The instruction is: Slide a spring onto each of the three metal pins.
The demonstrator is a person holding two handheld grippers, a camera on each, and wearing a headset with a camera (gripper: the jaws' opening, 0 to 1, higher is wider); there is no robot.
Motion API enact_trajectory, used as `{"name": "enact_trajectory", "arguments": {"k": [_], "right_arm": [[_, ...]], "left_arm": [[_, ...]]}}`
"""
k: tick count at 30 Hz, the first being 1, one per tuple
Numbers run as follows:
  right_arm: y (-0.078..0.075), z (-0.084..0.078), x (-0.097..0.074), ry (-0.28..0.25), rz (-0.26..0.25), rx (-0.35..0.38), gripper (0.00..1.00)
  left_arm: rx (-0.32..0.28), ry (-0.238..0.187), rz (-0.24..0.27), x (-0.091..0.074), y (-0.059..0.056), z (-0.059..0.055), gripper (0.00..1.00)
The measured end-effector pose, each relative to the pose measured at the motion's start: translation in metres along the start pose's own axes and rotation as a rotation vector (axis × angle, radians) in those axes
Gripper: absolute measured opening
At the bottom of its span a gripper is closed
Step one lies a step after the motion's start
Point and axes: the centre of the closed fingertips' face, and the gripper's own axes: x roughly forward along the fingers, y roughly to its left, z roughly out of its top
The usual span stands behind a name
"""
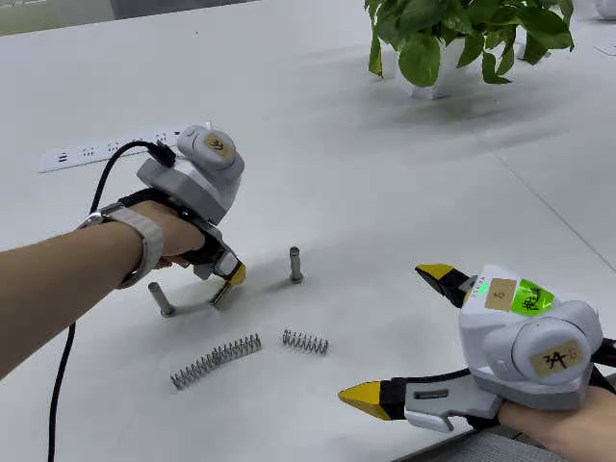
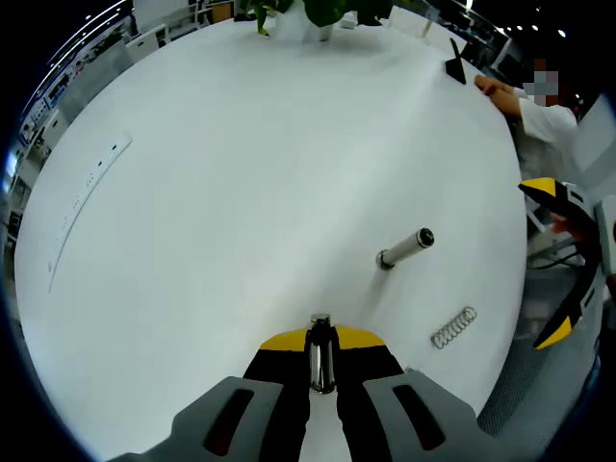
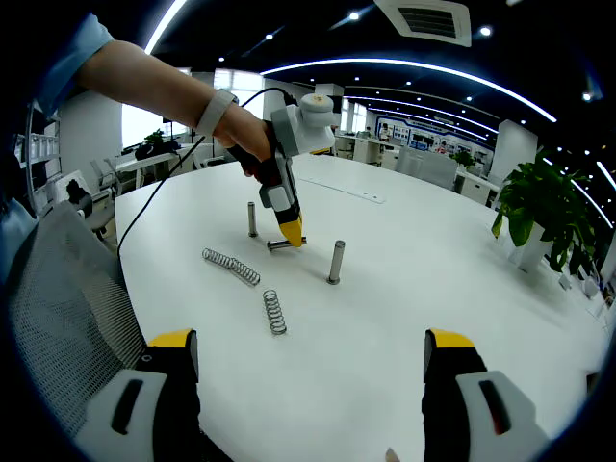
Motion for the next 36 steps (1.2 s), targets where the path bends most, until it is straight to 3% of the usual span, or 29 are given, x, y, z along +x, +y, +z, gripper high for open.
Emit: {"name": "enact_trajectory", "arguments": {"k": [8,22,36], "right_arm": [[0.000,-0.002,0.000,0.003,0.006,-0.003,0.99],[0.001,-0.003,0.000,0.005,0.015,-0.005,0.99],[0.002,-0.003,0.000,0.005,0.020,-0.009,0.99]], "left_arm": [[-0.002,-0.058,-0.006,-0.011,-0.001,0.005,0.07],[0.003,-0.122,-0.002,-0.021,-0.003,0.004,0.07],[0.034,-0.160,0.021,-0.022,-0.007,0.001,0.07]]}}
